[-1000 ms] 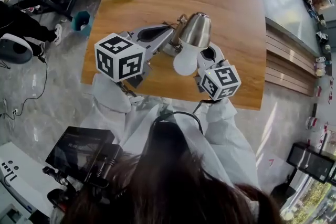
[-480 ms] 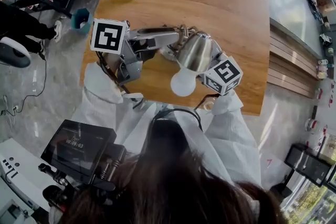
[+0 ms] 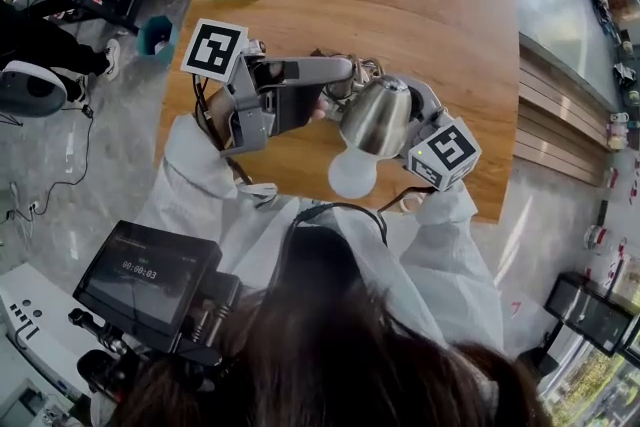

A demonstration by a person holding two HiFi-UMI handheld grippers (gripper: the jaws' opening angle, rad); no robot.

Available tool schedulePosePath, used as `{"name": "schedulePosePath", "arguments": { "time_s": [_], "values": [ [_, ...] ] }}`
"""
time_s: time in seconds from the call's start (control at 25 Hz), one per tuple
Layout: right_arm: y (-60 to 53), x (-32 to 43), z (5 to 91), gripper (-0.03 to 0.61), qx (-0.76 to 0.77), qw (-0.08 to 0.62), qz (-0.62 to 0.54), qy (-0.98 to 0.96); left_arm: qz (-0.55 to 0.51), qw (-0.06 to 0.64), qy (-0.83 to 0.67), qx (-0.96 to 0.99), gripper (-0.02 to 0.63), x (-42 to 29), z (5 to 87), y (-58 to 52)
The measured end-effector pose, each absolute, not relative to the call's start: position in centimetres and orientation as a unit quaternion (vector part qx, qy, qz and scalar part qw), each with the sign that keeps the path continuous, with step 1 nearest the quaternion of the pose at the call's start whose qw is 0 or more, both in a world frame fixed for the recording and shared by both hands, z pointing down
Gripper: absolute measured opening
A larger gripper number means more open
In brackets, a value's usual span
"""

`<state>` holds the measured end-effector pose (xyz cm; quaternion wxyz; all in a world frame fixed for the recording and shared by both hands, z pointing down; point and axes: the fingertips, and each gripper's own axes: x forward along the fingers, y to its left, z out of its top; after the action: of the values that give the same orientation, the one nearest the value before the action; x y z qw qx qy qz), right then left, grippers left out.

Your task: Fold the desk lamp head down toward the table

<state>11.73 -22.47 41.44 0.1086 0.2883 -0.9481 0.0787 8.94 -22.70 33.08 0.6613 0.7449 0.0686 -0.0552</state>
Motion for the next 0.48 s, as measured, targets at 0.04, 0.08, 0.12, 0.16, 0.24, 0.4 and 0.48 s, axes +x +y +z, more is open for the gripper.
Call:
{"name": "schedulePosePath", "arguments": {
  "time_s": [0.04, 0.08, 0.12, 0.16, 0.24, 0.4, 0.48],
  "values": [
    [-22.8, 12.2, 41.6, 0.152, 0.296, 0.106, 0.083, -0.946, -0.059, 0.665, 0.074, 0.741, 0.201, 9.0, 33.0, -22.6],
    [-23.2, 12.5, 41.7, 0.152, 0.302, 0.102, 0.088, -0.944, -0.063, 0.667, 0.078, 0.738, 0.201, 9.0, 32.8, -22.6],
    [-23.5, 12.6, 41.8, 0.152, 0.305, 0.099, 0.092, -0.943, -0.066, 0.670, 0.082, 0.735, 0.201, 9.1, 32.7, -22.5],
    [-23.7, 12.5, 41.8, 0.152, 0.304, 0.098, 0.094, -0.943, -0.070, 0.672, 0.087, 0.732, 0.201, 9.1, 32.6, -22.4],
    [-23.9, 11.8, 41.8, 0.152, 0.294, 0.101, 0.090, -0.946, -0.084, 0.677, 0.103, 0.724, 0.201, 9.0, 32.0, -22.4],
    [-24.1, 10.3, 41.8, 0.152, 0.279, 0.104, 0.084, -0.951, -0.097, 0.683, 0.107, 0.716, 0.201, 9.0, 31.5, -22.9],
    [-24.3, 9.8, 41.7, 0.152, 0.278, 0.104, 0.083, -0.951, -0.091, 0.684, 0.107, 0.716, 0.201, 9.3, 31.4, -22.9]
  ]
}}
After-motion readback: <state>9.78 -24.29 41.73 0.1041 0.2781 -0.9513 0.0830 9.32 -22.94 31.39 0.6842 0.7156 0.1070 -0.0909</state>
